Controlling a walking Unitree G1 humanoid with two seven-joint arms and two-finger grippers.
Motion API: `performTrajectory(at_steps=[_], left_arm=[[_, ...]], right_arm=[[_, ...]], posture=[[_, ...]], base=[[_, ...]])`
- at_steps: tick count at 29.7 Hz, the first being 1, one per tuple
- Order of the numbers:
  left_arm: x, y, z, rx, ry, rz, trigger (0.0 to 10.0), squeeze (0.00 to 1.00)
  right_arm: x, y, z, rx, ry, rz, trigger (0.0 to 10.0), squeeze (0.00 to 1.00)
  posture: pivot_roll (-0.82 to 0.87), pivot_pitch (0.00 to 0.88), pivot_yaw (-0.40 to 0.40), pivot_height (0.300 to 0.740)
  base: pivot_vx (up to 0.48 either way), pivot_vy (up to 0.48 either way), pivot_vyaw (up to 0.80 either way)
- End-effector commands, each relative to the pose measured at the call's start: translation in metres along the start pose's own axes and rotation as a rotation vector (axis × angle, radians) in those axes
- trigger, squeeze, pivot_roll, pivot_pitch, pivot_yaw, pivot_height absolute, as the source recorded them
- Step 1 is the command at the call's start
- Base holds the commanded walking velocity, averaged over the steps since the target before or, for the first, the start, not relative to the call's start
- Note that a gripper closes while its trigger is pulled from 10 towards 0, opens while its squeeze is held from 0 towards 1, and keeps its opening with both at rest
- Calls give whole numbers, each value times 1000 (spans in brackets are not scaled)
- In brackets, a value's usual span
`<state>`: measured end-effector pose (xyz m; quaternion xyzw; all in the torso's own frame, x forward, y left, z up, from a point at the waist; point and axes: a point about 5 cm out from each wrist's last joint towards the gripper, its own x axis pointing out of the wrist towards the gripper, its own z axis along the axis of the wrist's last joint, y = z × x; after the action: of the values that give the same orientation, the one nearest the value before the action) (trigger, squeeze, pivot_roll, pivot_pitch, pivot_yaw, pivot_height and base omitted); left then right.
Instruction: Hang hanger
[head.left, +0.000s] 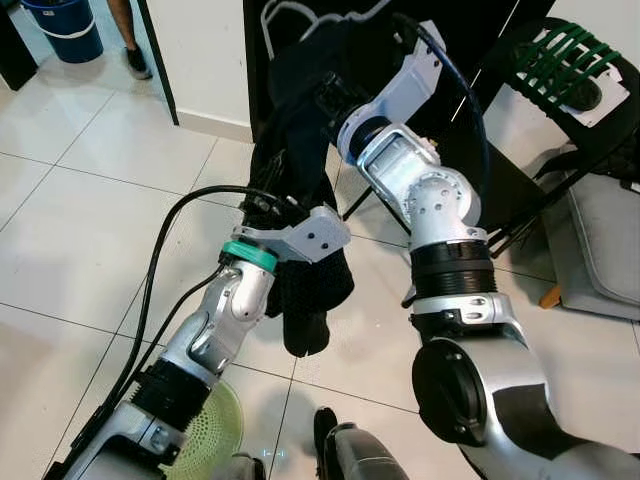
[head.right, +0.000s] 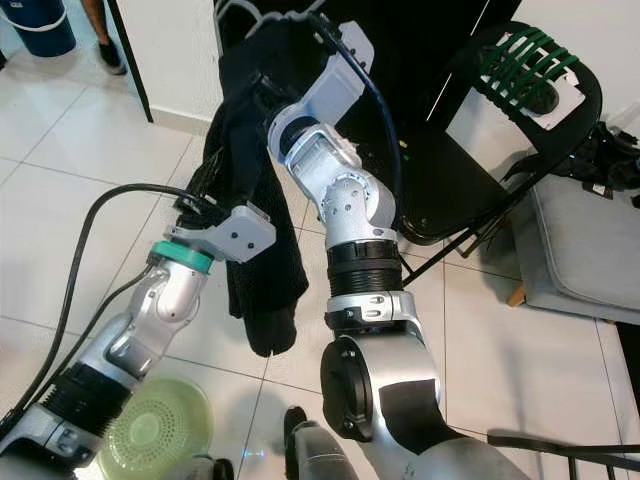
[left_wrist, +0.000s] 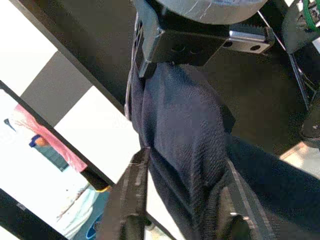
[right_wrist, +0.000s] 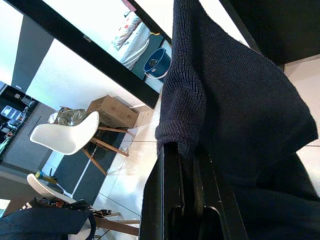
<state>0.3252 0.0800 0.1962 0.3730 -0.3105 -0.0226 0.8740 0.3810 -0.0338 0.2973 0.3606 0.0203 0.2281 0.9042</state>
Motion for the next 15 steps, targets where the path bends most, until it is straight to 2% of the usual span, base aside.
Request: performTrajectory(at_steps=[1, 15], left_arm=[[1, 0, -1, 21, -15, 14, 0, 0], [4, 5, 3, 107, -117, 63, 0, 0]], right_arm=[[1, 23, -20, 55, 47, 83, 10000, 0], [-2, 20, -28, 35, 92, 72, 10000, 0]], posture=[[-73, 117, -49, 740], [-71, 122, -50, 740]], base=[[0, 0, 0], [0, 0, 0]])
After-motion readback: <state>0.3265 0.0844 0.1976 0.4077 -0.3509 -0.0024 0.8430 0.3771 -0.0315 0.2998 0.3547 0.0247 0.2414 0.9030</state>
